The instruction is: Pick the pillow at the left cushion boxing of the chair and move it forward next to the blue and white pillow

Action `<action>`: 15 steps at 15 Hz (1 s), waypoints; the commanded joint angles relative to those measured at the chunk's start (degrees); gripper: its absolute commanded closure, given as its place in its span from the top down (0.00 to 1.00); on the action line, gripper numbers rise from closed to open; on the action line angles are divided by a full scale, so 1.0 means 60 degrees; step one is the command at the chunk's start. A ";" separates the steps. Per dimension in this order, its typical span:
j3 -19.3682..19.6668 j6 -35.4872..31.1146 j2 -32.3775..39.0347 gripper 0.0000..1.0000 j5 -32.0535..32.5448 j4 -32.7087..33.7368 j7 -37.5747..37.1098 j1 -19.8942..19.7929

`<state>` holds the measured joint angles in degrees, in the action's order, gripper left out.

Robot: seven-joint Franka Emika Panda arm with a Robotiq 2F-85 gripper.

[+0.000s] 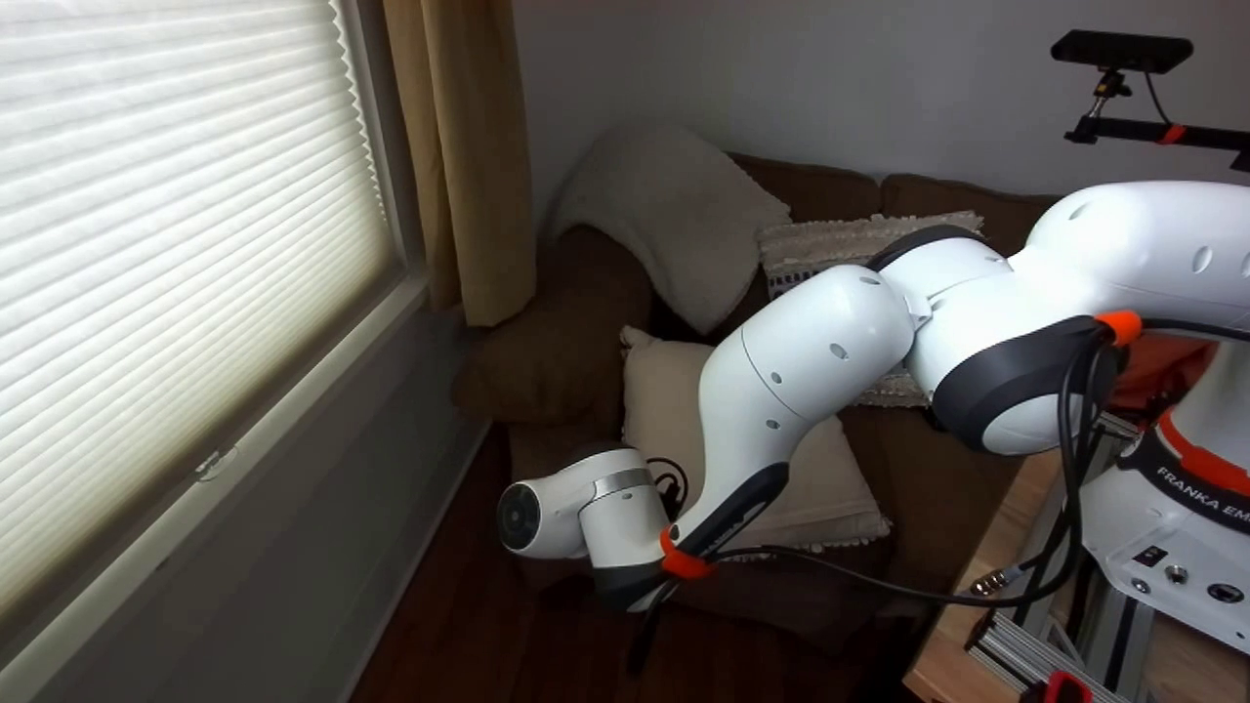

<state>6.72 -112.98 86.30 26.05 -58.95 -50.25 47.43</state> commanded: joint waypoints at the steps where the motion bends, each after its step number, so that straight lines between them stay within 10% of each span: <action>1: 0.0158 -0.0034 -0.0001 0.46 0.0042 -0.0216 0.0152 0.0088; 7: 0.0098 0.0398 -0.0089 0.00 -0.0281 0.0233 0.0424 -0.0231; 15: 0.0248 -0.0039 -0.2931 0.02 0.0062 -0.2490 0.0548 -0.0655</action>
<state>7.75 -111.03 78.31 25.16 -62.56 -48.16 44.26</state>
